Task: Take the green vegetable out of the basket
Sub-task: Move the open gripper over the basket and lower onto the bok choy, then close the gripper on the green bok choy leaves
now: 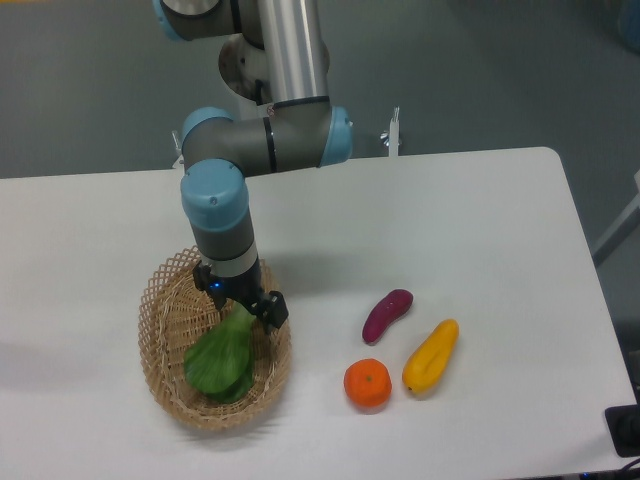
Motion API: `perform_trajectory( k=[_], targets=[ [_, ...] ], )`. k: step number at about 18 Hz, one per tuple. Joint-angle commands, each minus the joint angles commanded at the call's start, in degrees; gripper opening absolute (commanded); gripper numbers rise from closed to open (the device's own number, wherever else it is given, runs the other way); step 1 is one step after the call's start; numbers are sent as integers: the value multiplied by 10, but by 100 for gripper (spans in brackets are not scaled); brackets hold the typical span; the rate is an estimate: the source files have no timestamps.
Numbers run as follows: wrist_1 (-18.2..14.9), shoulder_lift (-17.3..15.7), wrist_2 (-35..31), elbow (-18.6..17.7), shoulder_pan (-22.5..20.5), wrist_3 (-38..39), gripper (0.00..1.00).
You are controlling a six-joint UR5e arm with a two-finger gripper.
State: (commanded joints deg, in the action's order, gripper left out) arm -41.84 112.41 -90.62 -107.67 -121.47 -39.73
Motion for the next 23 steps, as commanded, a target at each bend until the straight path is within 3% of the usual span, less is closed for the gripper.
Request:
perform_trajectory(
  k=[11,13,18,20,23],
  targets=[
    [0,14,-3,-2,5,4,100],
    [1,16,-28,-1,7,1,99],
    [2,19,-33,2,9,-2,59],
    [4,18,-32,3,9,-2,47],
    [4,16,-31,3,9,-3,41]
  ],
)
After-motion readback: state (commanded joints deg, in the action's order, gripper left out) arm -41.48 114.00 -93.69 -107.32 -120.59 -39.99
